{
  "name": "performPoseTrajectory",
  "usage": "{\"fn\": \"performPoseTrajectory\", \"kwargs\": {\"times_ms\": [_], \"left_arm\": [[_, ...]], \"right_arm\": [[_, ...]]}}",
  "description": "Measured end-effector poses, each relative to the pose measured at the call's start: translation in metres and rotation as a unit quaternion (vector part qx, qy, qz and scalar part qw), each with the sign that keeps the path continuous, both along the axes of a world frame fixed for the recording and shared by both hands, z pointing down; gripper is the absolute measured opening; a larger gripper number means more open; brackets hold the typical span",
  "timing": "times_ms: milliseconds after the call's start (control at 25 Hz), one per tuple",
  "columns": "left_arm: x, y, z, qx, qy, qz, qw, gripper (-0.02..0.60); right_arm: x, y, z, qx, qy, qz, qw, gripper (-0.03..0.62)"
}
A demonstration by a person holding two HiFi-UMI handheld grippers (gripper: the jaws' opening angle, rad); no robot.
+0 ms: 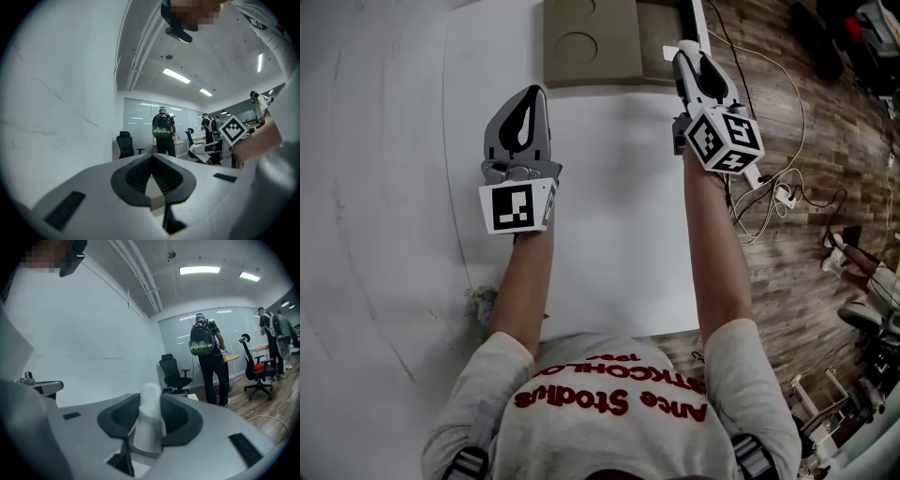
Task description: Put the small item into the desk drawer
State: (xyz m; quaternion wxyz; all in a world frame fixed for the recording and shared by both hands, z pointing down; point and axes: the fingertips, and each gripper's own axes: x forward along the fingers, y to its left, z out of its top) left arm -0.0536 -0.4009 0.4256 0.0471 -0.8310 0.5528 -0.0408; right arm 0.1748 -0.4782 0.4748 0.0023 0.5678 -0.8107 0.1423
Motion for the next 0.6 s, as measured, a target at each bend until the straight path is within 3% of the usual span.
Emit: {"fn": "performPoseTrajectory", "kwargs": {"times_ms": [360,600], "left_arm": [[0.004,0.003,0.016,-0.016,0.006,0.002,0.9999,0.006],[-0.006,0.004,0.016,-0.018,0.005,-0.006,0.9998,0.006]], "right_arm": [[-0.001,-0.024,0.051,-0.029,0.087,-0.003,0.996,0.143],[0.002,-0.023,0.051,-0.027,0.092,0.004,0.995,0.149]]}}
